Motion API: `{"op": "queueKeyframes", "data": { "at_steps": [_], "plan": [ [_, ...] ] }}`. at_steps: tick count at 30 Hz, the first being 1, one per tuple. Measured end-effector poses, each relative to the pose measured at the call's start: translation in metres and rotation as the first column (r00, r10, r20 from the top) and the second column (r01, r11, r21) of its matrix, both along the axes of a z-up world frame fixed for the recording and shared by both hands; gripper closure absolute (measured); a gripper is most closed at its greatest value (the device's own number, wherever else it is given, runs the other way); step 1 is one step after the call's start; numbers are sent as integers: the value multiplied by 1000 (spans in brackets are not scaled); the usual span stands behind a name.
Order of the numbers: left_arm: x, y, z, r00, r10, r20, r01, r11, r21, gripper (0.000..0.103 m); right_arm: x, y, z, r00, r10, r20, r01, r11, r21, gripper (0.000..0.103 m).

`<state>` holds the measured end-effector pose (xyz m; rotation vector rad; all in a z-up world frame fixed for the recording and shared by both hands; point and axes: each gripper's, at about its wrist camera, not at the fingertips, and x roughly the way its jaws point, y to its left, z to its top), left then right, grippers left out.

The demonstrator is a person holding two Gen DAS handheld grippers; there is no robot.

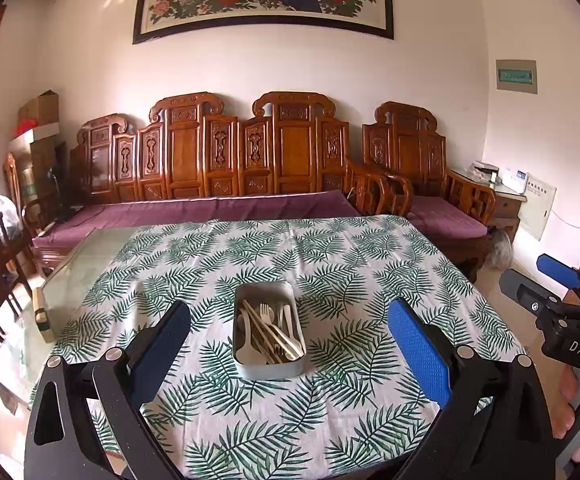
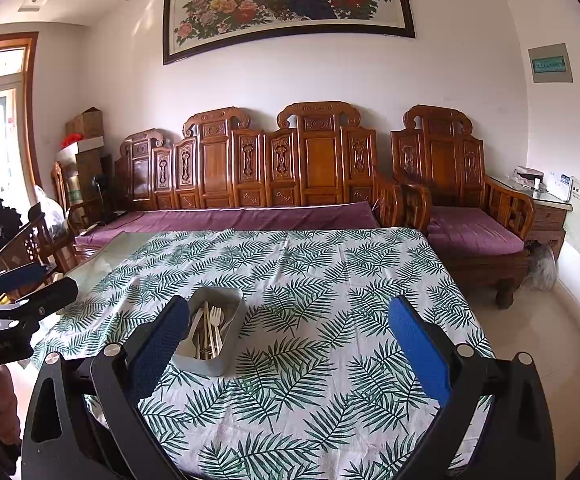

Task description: Organize utensils

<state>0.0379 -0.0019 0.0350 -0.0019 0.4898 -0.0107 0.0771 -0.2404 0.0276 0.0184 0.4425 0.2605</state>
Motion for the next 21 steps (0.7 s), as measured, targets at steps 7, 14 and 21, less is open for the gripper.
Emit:
{"op": "queueKeyframes", "data": {
  "at_steps": [7,14,21],
  "plan": [
    [0,0,3,1000,-1,4,1,1000,0,8,-1,1,-1,1000,-1,2,1,1000,2,3],
    [-1,-2,5,1000,0,11,0,1000,4,8,1,0,-3,1000,-1,1,1,1000,3,3],
    [-1,-3,4,1000,-2,12,2,1000,3,8,2,-2,-2,1000,-3,1,3,1000,5,3]
  ]
}}
